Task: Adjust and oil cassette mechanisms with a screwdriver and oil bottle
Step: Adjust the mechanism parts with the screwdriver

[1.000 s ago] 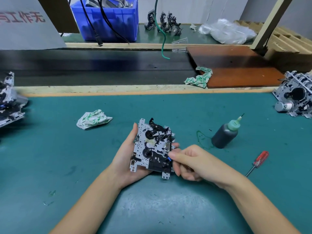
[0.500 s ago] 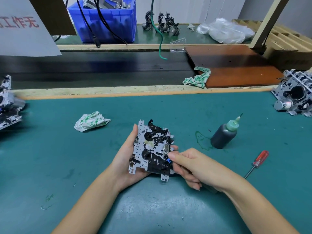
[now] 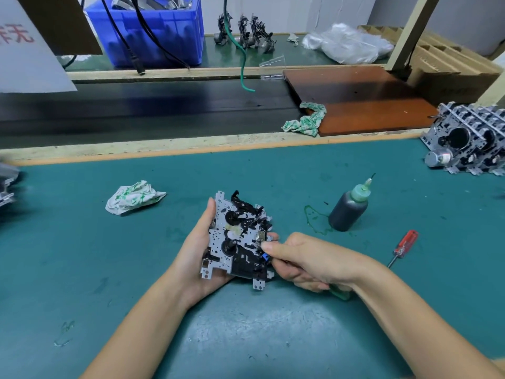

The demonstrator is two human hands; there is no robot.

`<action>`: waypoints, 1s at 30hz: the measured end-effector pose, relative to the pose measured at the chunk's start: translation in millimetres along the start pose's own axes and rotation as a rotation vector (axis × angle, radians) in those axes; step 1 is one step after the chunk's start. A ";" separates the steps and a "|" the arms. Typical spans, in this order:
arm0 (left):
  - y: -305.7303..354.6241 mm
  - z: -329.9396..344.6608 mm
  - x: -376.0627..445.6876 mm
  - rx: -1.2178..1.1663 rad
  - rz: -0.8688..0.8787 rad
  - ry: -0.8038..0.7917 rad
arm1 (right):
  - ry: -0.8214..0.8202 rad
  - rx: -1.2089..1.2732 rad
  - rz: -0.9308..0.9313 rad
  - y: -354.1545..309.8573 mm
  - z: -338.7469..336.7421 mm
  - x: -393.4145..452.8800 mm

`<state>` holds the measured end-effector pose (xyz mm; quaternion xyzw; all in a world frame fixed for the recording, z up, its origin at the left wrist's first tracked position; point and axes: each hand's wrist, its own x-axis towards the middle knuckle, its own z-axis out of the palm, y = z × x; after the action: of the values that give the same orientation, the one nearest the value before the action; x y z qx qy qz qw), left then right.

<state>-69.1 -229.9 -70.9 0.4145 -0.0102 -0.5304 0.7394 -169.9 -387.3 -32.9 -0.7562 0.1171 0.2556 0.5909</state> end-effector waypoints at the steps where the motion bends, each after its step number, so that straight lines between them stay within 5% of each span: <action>1: -0.1 0.7 0.2 0.001 0.002 -0.002 | 0.000 -0.006 -0.002 0.3 -0.2 0.3; 11: -3.4 2.3 0.5 0.023 0.041 0.032 | 0.116 -0.194 -0.102 2.4 1.9 0.8; 16: -4.5 0.6 -2.6 -0.024 0.054 0.004 | 0.191 -0.044 -0.154 5.7 5.1 0.0; 18: -4.4 -0.7 -3.9 -0.080 0.058 -0.014 | 0.364 0.021 -0.189 8.0 -1.1 1.9; 21: -4.5 1.0 -6.6 -0.229 0.068 -0.036 | 0.748 -0.316 -0.227 18.0 -7.2 7.9; 26: -4.3 1.1 -10.1 -0.340 0.062 -0.056 | 0.888 -0.744 -0.316 25.1 4.5 19.4; 28: -4.7 -0.2 -10.8 -0.340 0.049 -0.066 | 0.971 -0.762 -0.470 19.3 3.6 14.9; 30: -5.8 -2.5 -9.8 -0.324 0.028 -0.070 | 1.223 -0.740 -0.702 16.1 0.3 5.6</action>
<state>-76.7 -221.2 -72.0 0.2709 0.0438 -0.5287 0.8032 -172.9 -390.8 -49.4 -0.9023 0.0832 -0.3836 0.1783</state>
